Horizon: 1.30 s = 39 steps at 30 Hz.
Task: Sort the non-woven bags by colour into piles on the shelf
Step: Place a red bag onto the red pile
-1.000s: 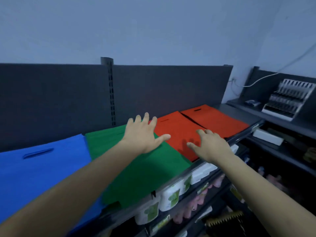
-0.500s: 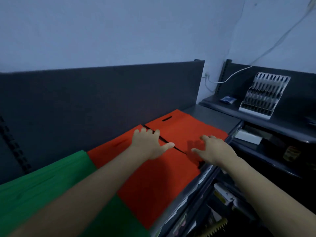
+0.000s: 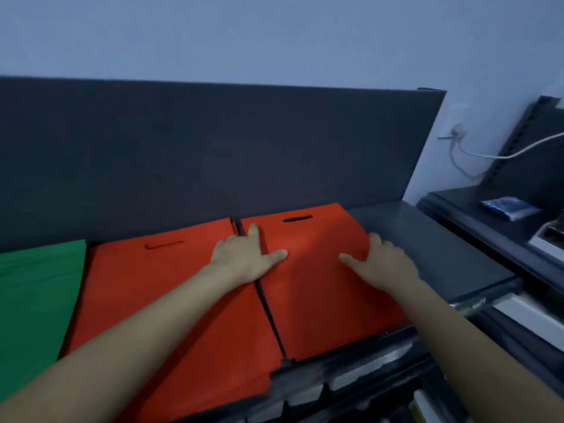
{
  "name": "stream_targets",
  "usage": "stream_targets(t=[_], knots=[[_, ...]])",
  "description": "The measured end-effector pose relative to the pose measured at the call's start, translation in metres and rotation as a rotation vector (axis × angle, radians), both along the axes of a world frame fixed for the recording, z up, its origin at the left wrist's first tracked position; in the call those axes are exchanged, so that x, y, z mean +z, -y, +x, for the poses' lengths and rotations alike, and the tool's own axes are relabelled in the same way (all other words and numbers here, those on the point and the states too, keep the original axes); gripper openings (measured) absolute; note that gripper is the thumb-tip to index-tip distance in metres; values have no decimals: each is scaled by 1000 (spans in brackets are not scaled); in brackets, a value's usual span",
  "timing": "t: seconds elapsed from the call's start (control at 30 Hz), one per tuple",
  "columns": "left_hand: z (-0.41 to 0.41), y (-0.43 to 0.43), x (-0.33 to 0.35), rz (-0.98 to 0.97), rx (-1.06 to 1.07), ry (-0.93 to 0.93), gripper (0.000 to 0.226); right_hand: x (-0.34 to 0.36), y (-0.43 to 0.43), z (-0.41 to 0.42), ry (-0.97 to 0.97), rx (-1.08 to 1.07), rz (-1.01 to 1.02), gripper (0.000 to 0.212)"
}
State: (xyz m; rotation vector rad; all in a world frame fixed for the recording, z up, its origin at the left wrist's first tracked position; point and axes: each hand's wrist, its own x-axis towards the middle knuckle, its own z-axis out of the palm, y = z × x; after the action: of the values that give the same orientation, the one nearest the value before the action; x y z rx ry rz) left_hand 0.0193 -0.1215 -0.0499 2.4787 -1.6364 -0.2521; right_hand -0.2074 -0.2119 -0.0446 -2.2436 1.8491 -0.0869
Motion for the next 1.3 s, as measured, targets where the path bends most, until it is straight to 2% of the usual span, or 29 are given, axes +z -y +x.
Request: stream_targets(t=[0.1,0.17,0.23,0.3,0.37,0.43,0.53,0.63,0.73,0.83,0.93,1.03,1.17,1.3], knots=[[-8,1,-1,-159,43,-38,83,-7,32,4,81,41,119,129],[-8,3,-5,-382,17,-160,79,-14,49,9,77,83,167,142],[-8,9,-11,-601,-17,-454,82,-18,60,15,50,102,193,146],[-8,18,-17,-697,18,-722,89,-21,65,19,17,98,209,148],[-7,32,-23,-708,99,-848,92,-23,67,21,5,87,212,147],[-7,41,-30,-707,107,-883,82,-22,66,21,8,85,217,142],[-6,45,-36,-687,68,-868,76,-23,65,20,8,68,223,127],[-5,44,-37,-710,-54,-830,78,-22,67,20,32,59,227,126],[-9,39,-33,-771,-287,-656,80,-20,68,21,95,36,242,134],[-21,30,-23,-704,-538,-421,79,-18,67,23,154,-17,229,145],[-26,24,-21,-666,-605,-269,59,-19,66,23,182,-47,203,153],[-28,21,-22,-646,-596,-216,44,-18,63,22,179,-60,178,151],[-34,16,-24,-511,-608,-129,63,-14,55,20,203,-61,180,142],[-43,12,-26,-481,-585,-64,85,-17,54,16,266,-34,172,139]])
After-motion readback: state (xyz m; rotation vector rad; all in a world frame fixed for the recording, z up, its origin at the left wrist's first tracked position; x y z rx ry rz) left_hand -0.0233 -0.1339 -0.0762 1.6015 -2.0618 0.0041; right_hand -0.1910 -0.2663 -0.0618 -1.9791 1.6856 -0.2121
